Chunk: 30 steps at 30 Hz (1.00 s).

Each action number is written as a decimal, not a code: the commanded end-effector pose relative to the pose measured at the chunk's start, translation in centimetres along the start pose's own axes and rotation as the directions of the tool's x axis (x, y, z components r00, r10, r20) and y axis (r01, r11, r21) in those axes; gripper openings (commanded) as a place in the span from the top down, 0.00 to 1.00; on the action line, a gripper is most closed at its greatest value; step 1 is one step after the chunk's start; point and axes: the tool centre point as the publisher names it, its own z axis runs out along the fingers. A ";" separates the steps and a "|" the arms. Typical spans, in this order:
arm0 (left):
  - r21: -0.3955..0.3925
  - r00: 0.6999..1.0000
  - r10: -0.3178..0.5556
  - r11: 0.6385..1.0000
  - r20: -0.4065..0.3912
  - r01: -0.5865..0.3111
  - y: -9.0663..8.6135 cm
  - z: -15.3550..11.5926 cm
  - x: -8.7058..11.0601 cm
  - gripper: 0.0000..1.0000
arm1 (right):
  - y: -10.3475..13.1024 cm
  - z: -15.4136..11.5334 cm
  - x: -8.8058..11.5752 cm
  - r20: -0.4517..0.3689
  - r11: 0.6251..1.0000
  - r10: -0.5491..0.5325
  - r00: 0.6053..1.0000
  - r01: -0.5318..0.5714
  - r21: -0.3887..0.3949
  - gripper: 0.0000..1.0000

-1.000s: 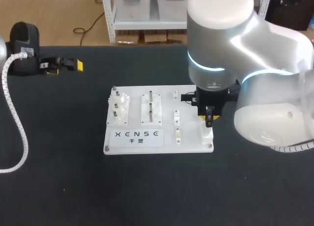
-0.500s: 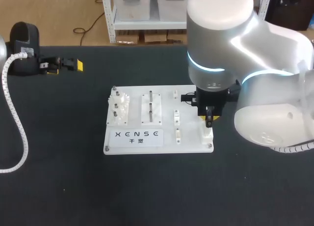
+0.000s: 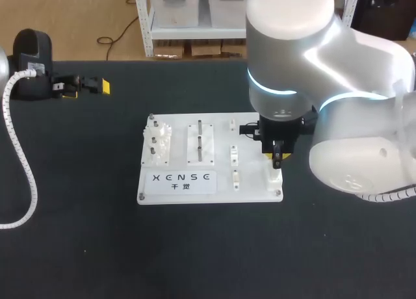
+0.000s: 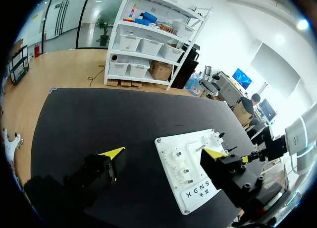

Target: Insert the USB connector, Ethernet cable, and multi-pin plug into their matching sockets one by one.

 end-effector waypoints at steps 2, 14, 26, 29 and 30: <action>0.000 1.000 0.000 1.000 0.000 0.000 0.0 0.0 0.0 0.00 | 0.2 0.2 0.1 -0.001 1.000 0.006 1.000 -0.006 0.002 1.00; 0.000 1.000 0.000 1.000 0.000 0.000 0.0 0.0 0.0 0.00 | 0.2 0.2 0.1 -0.007 1.000 0.016 1.000 -0.015 0.009 1.00; 0.000 1.000 0.000 1.000 0.000 0.000 0.0 0.0 0.0 0.00 | 0.3 -0.1 0.1 -0.003 1.000 0.011 1.000 -0.011 -0.001 1.00; 0.000 1.000 0.000 1.000 0.000 0.000 0.0 0.0 0.0 0.00 | 0.3 -0.4 0.2 0.002 1.000 0.004 1.000 -0.004 -0.010 1.00; 0.000 1.000 0.000 1.000 0.000 0.000 0.0 0.0 0.0 0.00 | 0.3 -0.5 0.2 0.003 1.000 0.003 1.000 -0.003 -0.011 1.00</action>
